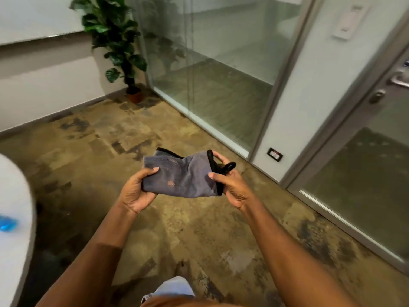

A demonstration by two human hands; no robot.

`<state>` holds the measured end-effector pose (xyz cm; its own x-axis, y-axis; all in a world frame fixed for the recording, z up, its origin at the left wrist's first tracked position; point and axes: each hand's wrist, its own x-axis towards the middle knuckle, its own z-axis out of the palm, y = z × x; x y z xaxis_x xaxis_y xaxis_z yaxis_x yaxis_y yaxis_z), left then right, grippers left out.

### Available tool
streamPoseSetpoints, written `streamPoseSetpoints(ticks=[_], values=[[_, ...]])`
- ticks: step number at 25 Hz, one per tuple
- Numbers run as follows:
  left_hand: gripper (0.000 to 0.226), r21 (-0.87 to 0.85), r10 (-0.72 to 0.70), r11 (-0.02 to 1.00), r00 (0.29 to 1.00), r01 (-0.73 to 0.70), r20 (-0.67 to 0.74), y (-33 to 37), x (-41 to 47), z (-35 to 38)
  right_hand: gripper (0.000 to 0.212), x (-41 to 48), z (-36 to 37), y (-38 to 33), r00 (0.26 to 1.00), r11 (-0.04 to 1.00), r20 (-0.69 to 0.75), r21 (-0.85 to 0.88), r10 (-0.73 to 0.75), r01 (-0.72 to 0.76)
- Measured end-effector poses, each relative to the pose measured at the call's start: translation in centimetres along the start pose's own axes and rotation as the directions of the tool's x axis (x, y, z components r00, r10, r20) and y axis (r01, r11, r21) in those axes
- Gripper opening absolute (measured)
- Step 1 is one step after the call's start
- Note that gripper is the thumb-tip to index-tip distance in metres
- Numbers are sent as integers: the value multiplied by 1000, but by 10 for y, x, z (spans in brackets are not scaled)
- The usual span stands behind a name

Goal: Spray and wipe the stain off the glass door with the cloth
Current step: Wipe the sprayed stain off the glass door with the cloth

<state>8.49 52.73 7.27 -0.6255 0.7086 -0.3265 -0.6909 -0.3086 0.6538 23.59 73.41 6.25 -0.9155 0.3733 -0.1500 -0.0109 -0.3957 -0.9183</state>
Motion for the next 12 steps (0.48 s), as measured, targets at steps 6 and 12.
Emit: streamPoseSetpoints(ticks=[6, 12], values=[[30, 82, -204, 978, 968, 193, 146, -40, 95, 55, 26, 8, -60, -26, 924, 955, -361, -295, -129, 18], [79, 97, -444, 896, 864, 434, 237, -50, 182, 102, 30, 18, -108, -81, 904, 974, -399, -217, -152, 68]])
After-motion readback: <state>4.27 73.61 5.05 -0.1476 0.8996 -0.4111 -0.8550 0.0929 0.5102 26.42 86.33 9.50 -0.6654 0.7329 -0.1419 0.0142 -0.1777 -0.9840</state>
